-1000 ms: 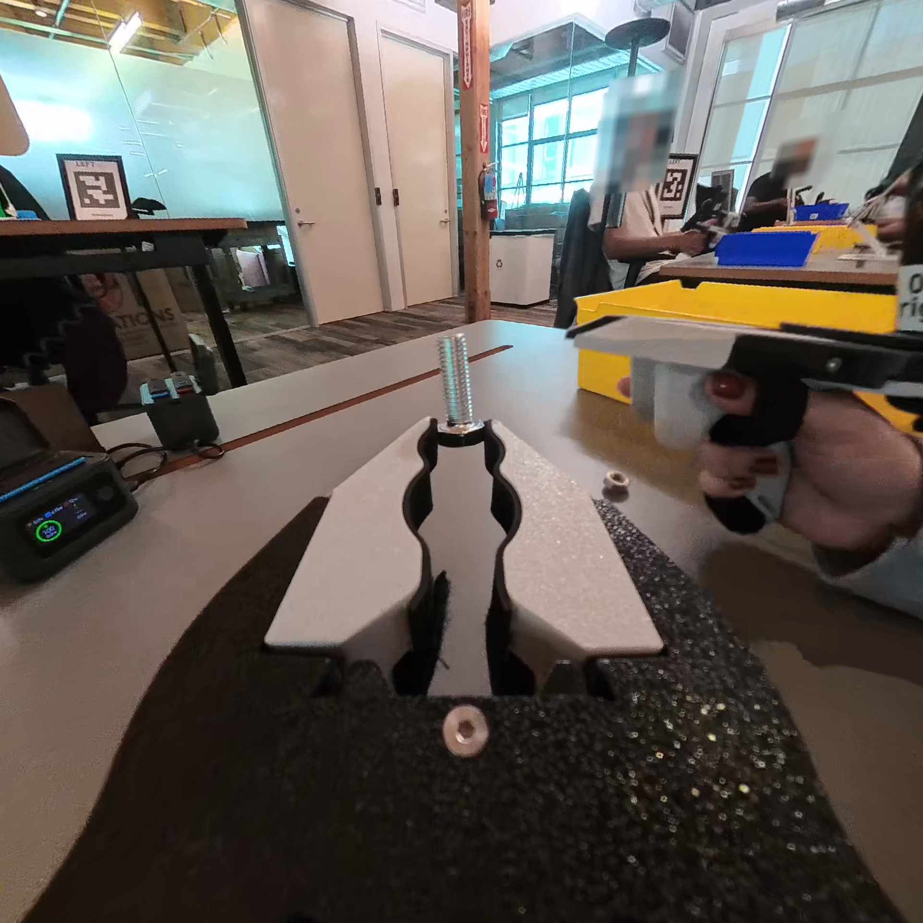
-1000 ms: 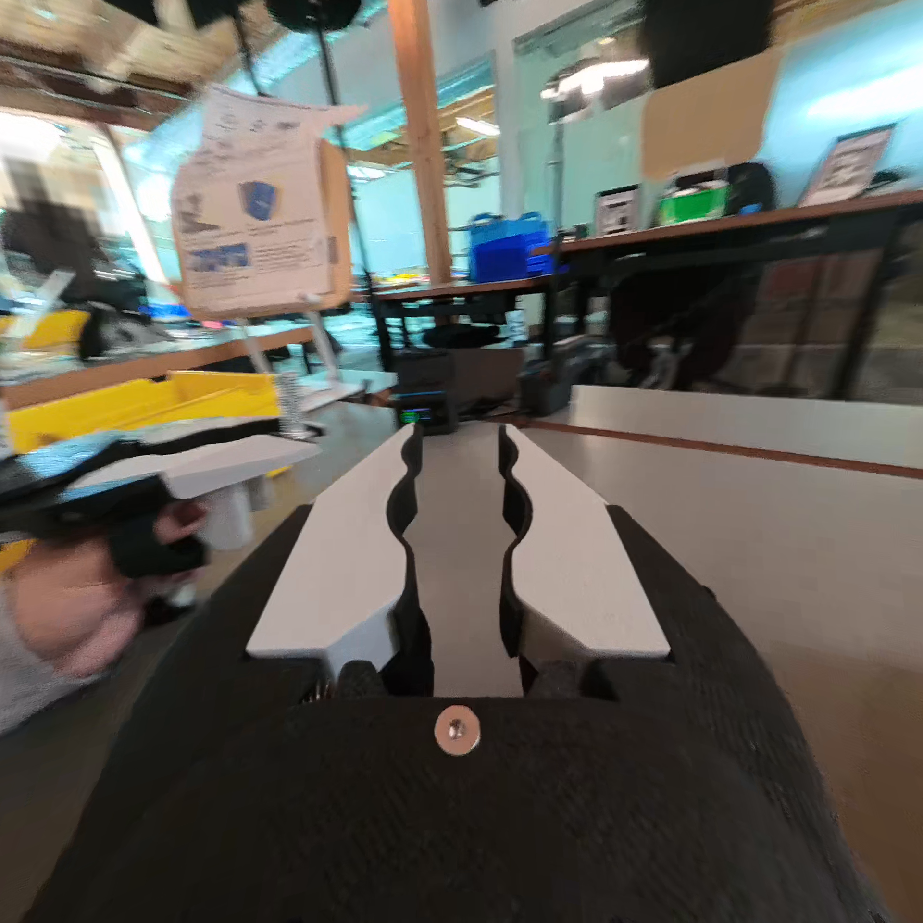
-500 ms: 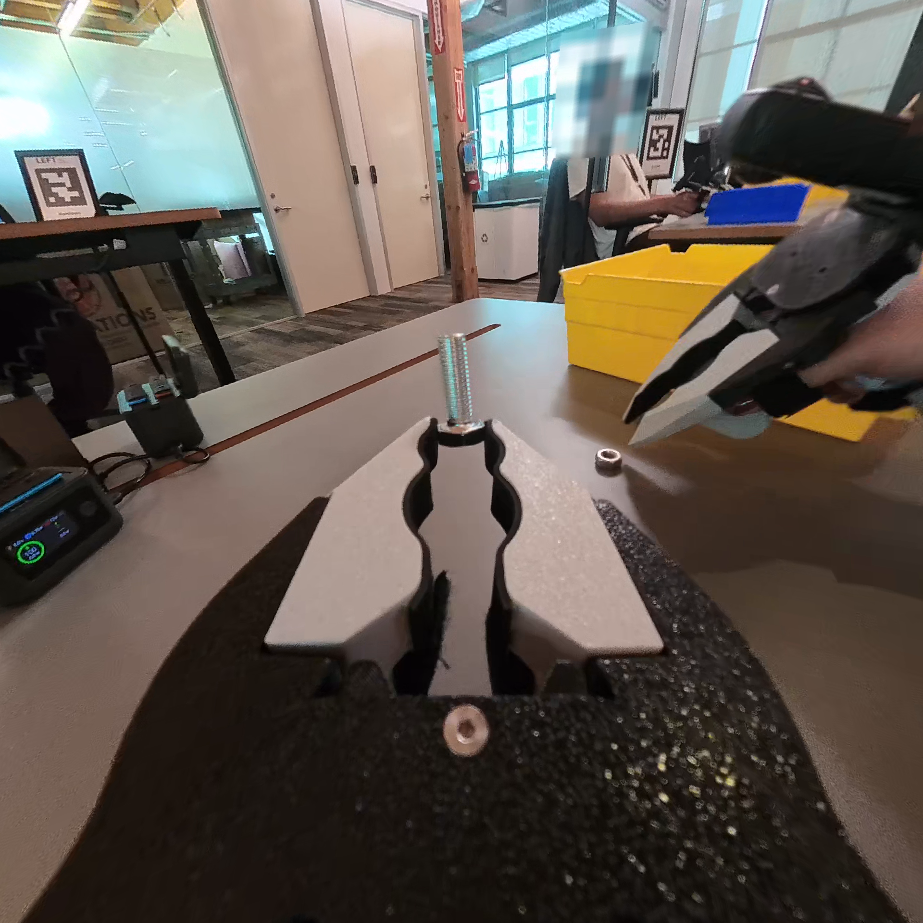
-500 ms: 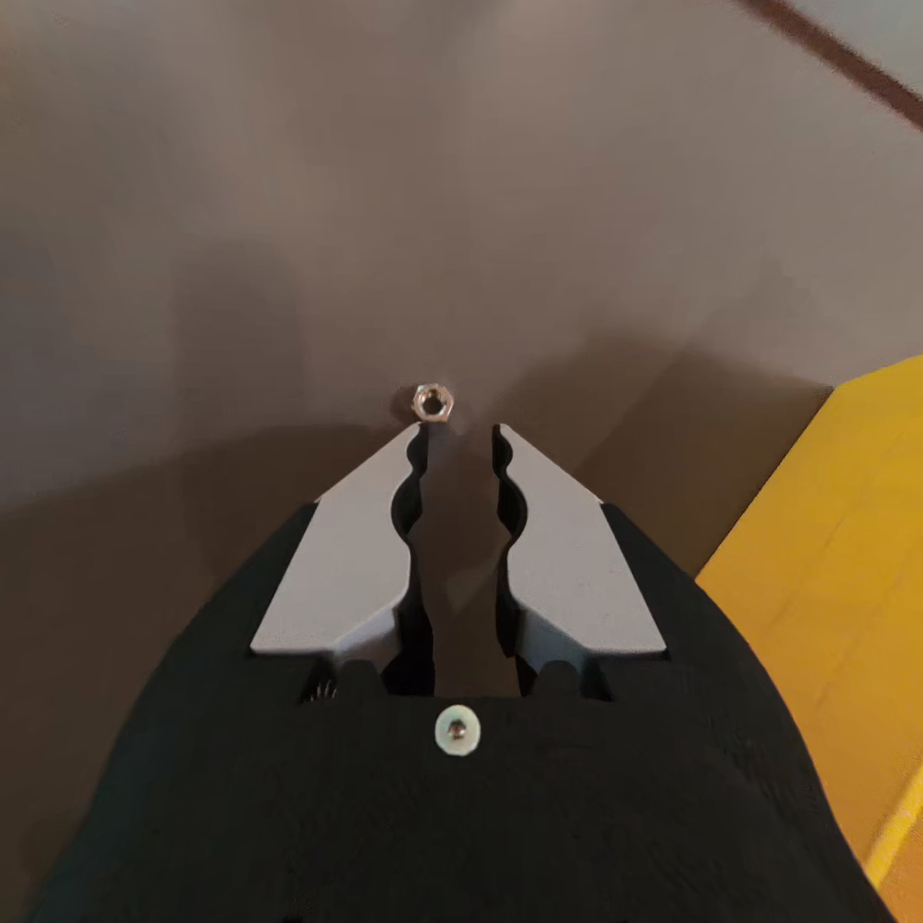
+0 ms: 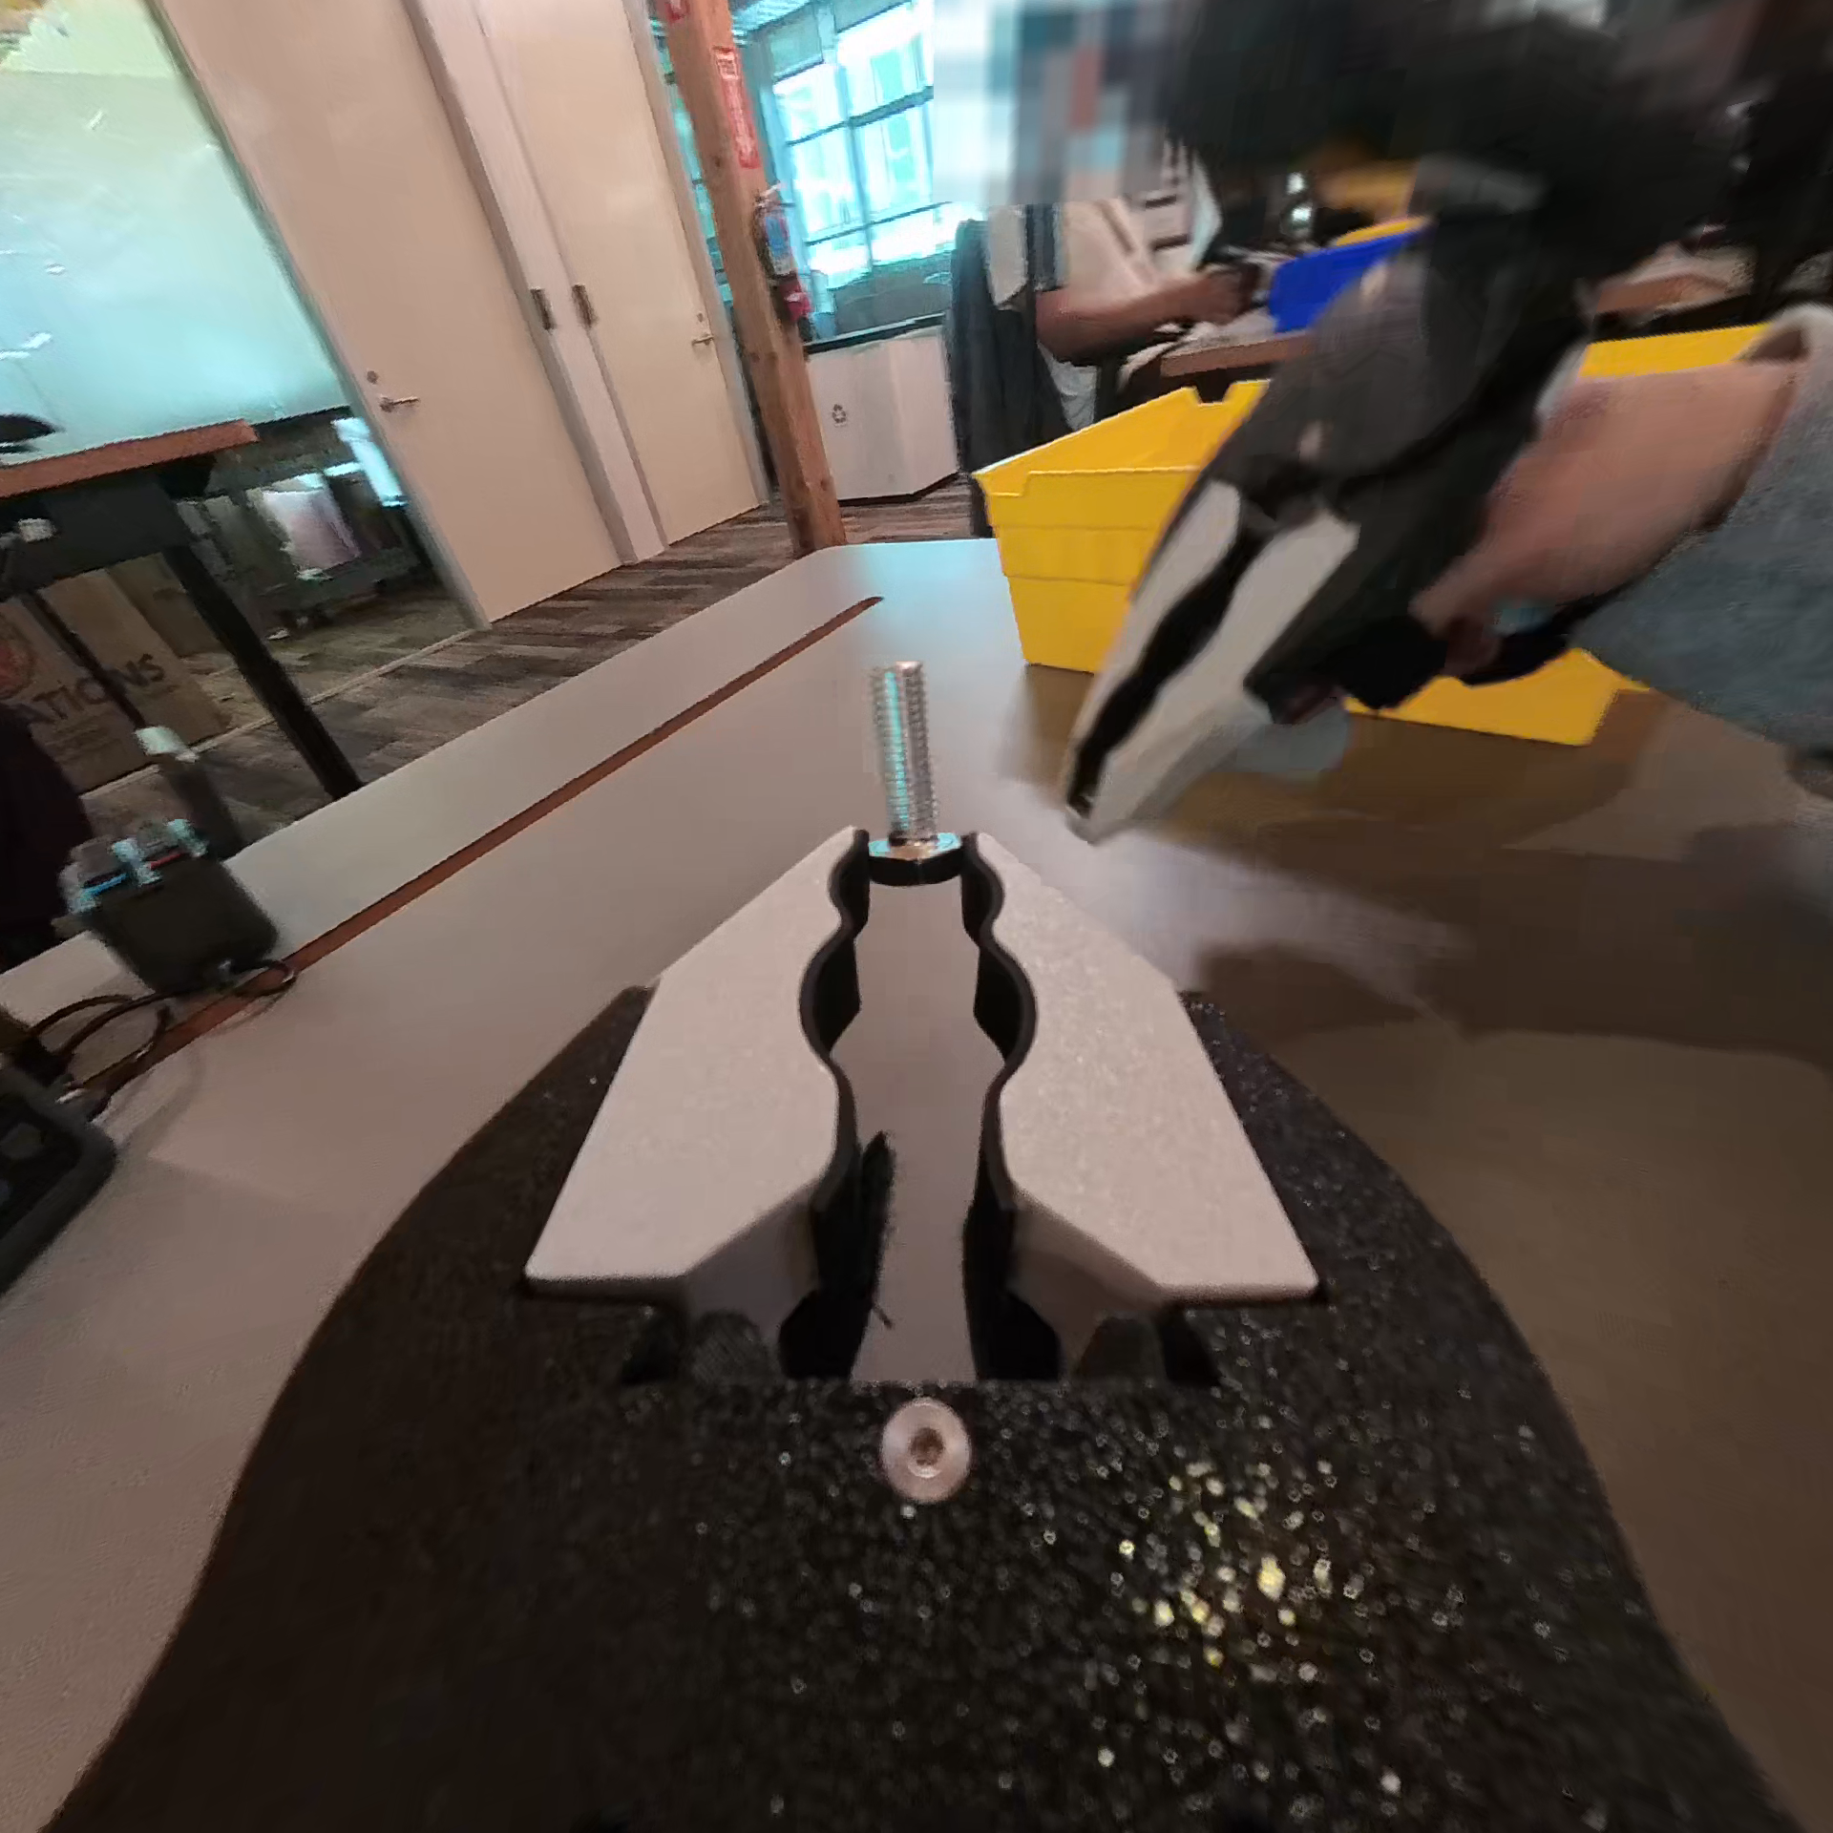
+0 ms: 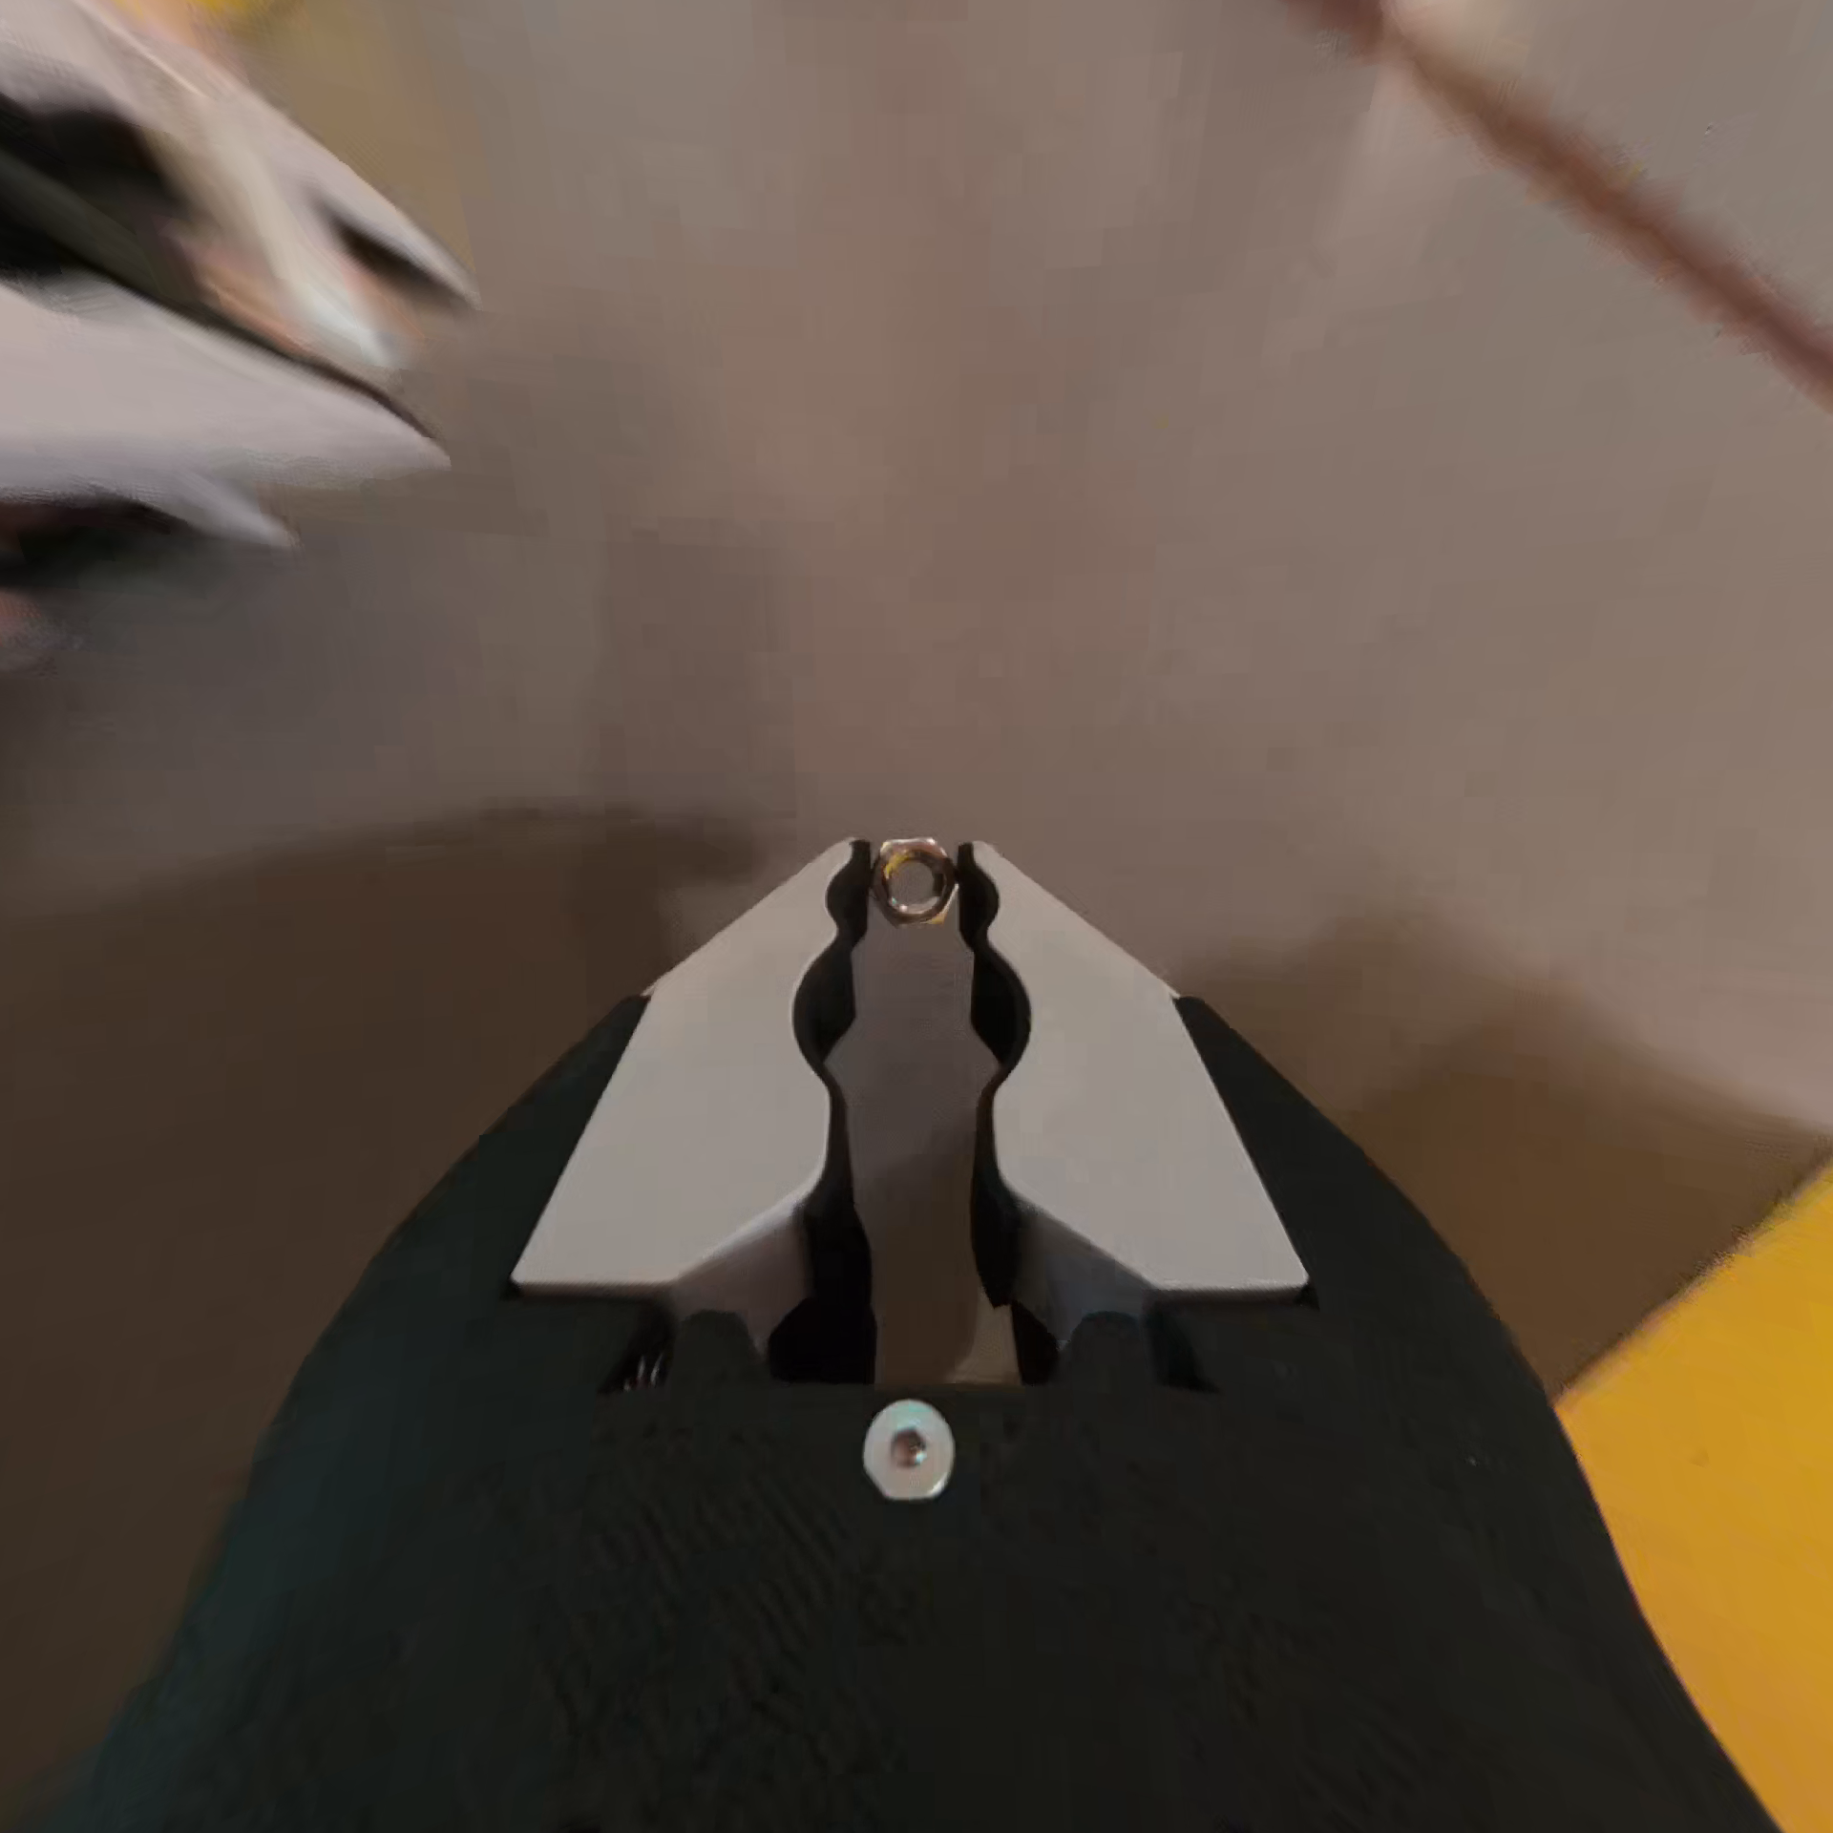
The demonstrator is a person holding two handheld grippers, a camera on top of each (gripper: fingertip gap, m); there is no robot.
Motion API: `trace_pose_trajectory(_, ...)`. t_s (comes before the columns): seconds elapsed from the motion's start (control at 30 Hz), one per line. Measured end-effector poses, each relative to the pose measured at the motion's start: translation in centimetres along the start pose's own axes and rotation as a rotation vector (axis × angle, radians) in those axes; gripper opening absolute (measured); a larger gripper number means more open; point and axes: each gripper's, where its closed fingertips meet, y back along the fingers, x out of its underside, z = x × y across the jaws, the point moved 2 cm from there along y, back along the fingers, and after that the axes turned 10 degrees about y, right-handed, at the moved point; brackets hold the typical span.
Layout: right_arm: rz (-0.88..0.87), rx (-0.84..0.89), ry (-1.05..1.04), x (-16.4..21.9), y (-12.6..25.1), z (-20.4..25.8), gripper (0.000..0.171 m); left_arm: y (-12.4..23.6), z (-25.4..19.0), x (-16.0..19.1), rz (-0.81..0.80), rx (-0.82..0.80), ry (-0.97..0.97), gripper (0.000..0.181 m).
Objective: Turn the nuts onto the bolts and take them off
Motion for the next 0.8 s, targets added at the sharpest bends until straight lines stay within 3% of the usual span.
trace_pose_trajectory(0.03,-0.139,-0.071,0.064,-2.4,1.3,1.3,0.016,-0.1,-0.5,0.0,0.007,0.038,-0.004,0.016)
trace_pose_trajectory(0.1,-0.35,-0.19,0.21,-6.1,4.5,3.7,0.016,-0.3,-1.7,0.4,0.037,0.119,-0.013,0.016)
trace_pose_trajectory(0.17,-0.424,-0.258,0.351,-7.8,6.6,5.4,0.015,-0.5,-3.0,0.7,0.058,0.206,-0.023,0.016)
trace_pose_trajectory(0.43,-0.215,-0.494,0.565,-6.6,7.1,7.5,0.015,0.1,-6.9,0.7,0.058,0.455,-0.031,0.016)
trace_pose_trajectory(0.8,-0.193,-0.643,0.66,-6.3,7.5,8.5,0.015,1.0,-8.2,0.1,0.027,0.575,0.004,0.016)
